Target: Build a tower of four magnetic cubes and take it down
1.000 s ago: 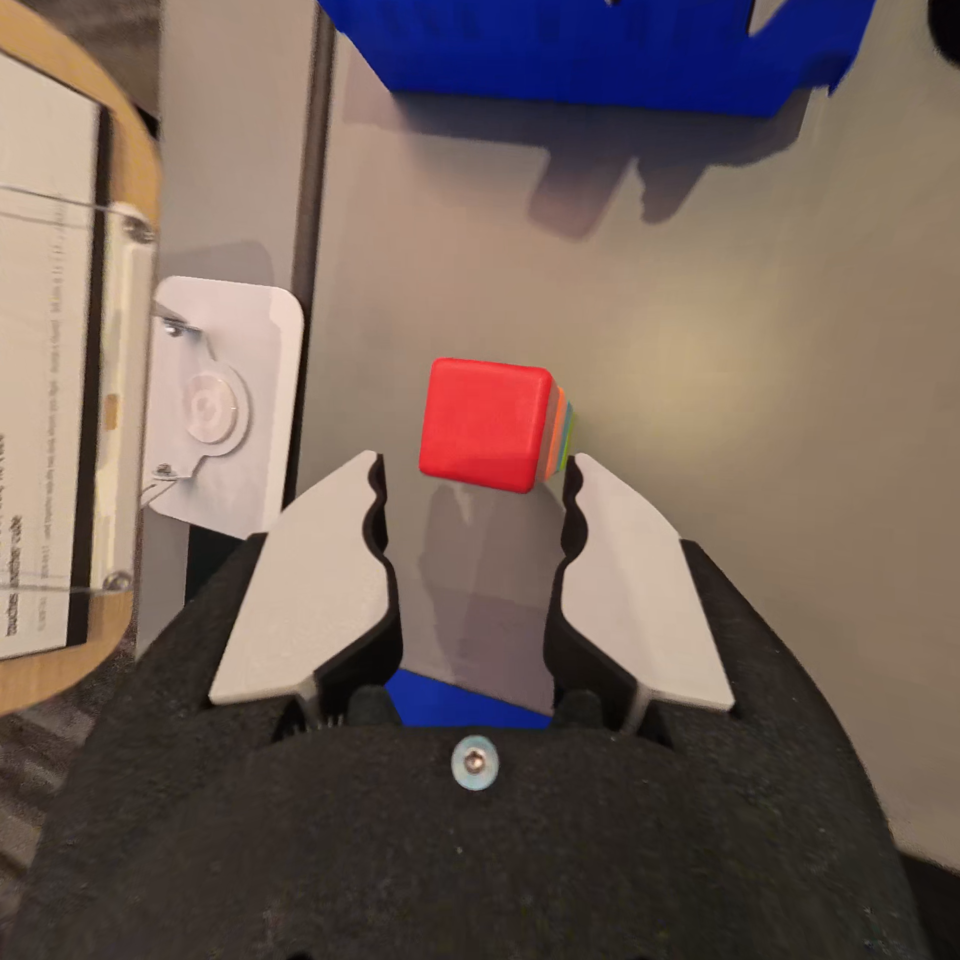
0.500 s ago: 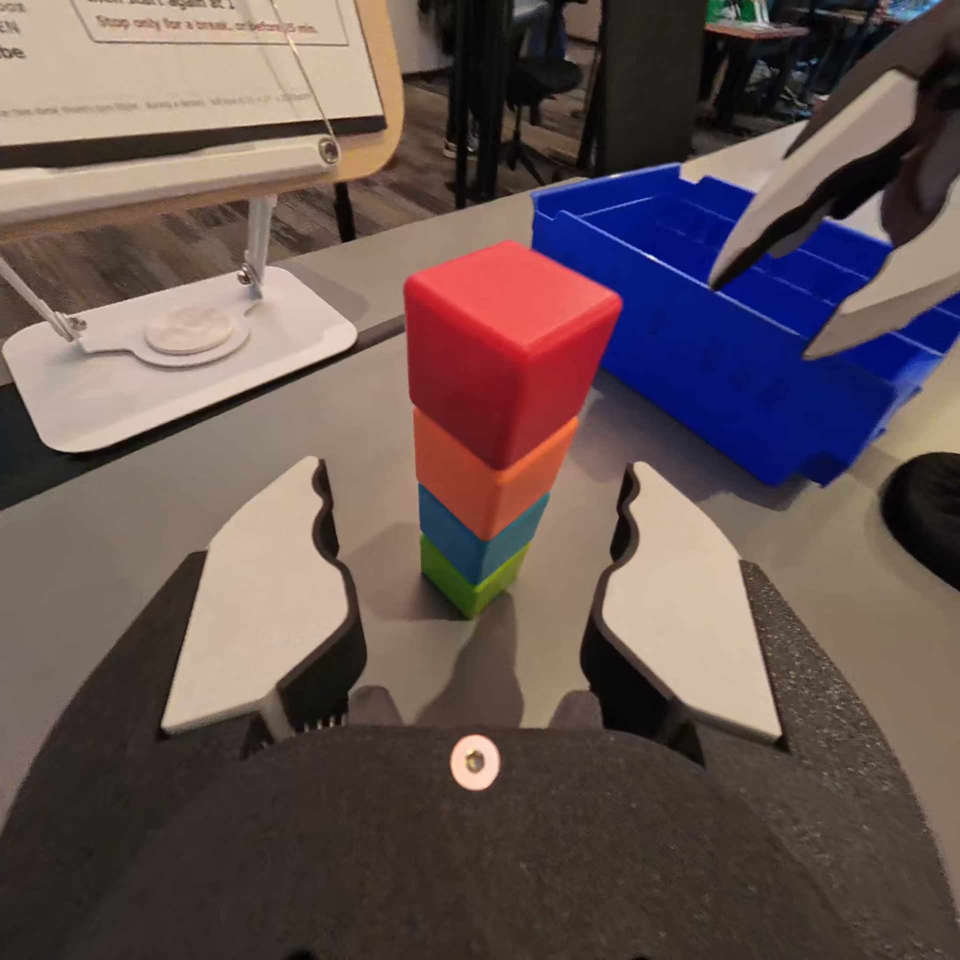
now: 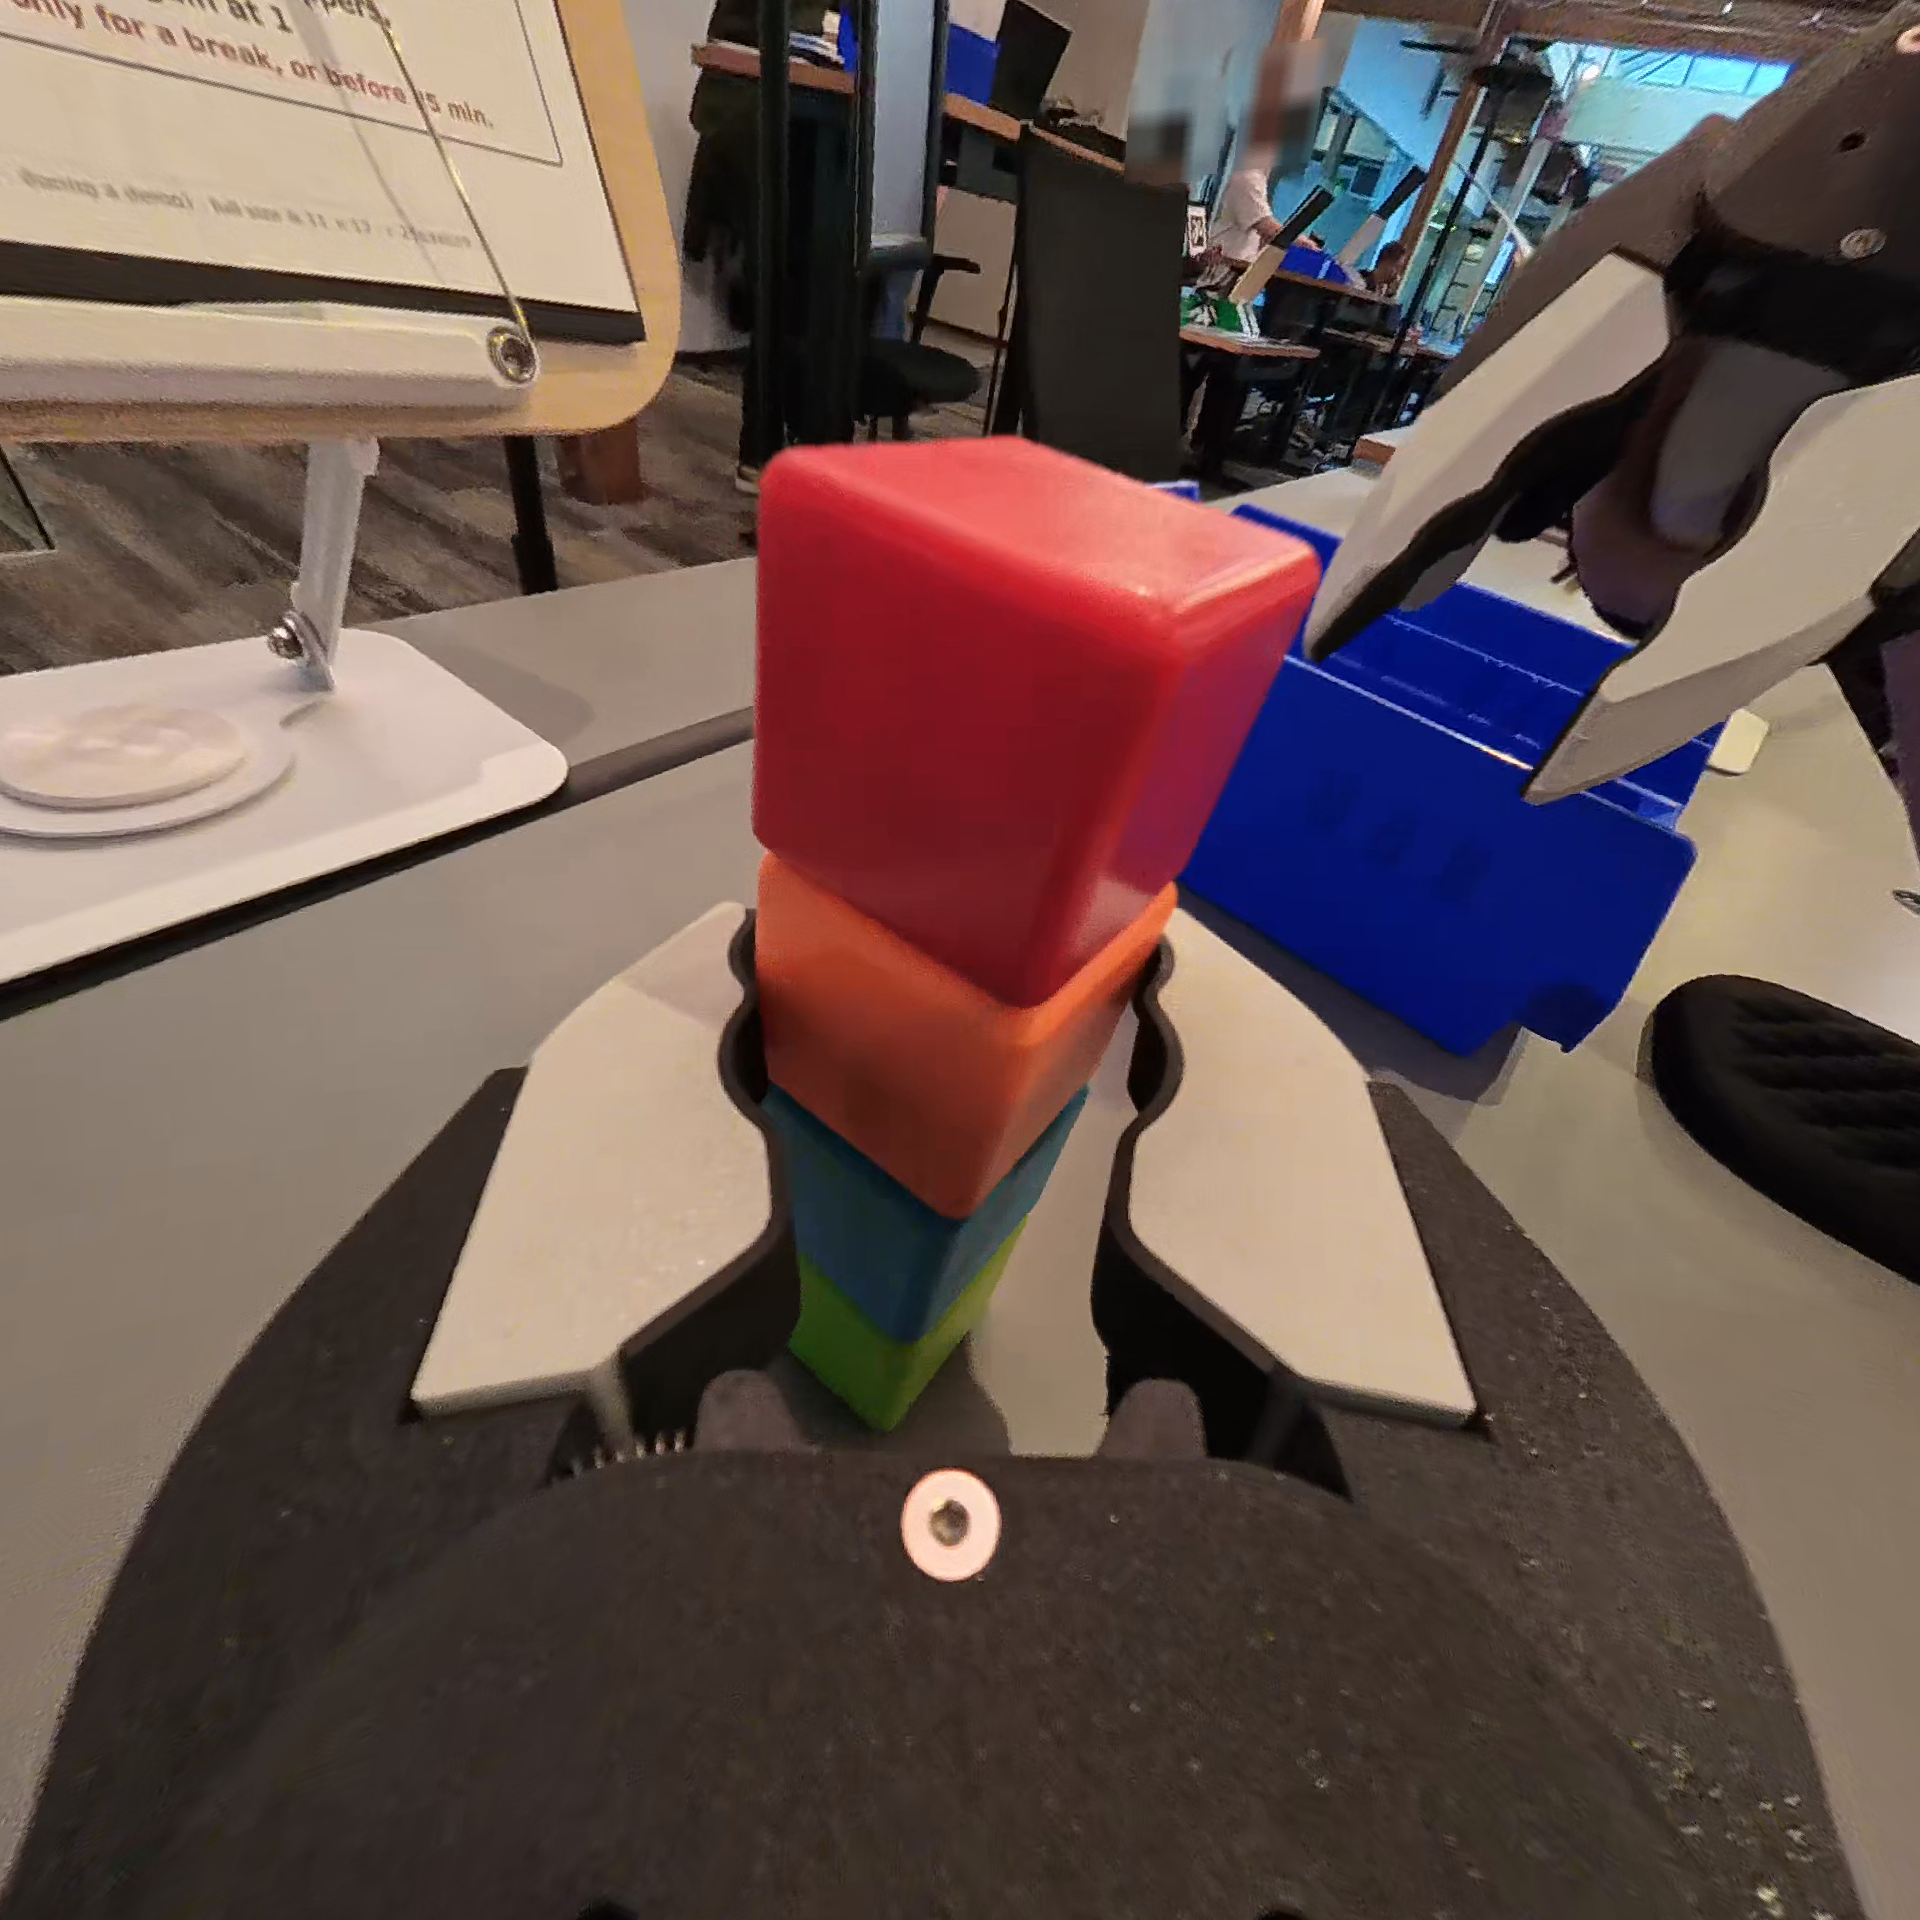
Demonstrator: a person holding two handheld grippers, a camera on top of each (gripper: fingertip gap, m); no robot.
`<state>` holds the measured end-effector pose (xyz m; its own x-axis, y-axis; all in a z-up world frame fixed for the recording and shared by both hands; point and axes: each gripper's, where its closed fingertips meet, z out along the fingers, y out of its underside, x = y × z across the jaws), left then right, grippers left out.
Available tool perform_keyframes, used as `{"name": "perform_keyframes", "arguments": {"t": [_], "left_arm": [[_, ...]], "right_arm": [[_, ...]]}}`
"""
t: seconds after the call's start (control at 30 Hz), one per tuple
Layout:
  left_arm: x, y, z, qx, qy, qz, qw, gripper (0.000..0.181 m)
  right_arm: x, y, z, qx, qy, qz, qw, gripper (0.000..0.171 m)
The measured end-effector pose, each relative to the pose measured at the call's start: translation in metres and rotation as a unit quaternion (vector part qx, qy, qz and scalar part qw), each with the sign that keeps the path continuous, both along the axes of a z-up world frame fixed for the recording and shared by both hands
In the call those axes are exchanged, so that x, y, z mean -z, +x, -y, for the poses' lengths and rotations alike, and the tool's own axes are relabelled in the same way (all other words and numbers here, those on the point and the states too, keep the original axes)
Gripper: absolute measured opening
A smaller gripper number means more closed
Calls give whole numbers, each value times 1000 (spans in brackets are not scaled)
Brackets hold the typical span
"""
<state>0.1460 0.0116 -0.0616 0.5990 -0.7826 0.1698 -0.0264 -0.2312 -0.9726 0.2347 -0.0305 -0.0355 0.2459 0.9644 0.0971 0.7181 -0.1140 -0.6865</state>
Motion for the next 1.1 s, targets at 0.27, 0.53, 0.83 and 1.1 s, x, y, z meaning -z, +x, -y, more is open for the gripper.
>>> {"name": "perform_keyframes", "arguments": {"t": [0.27, 0.53, 0.83, 1.1], "left_arm": [[1, 6, 24, 44, -3, -10, 999, 68], [2, 15, 47, 49, 11, -22, 999, 67], [4, 14, 45, 50, 10, -22, 998, 66], [5, 16, 44, 50, 13, -38, 998, 66]], "right_arm": [[-54, -58, -7, 36, 47, -142, 988, 62], [-37, -105, 14, -5, -12, -156, 988, 71], [-20, -113, 12, 3, -4, -120, 993, 51], [-66, -91, 1, 52, -27, -216, 975, 50]]}}
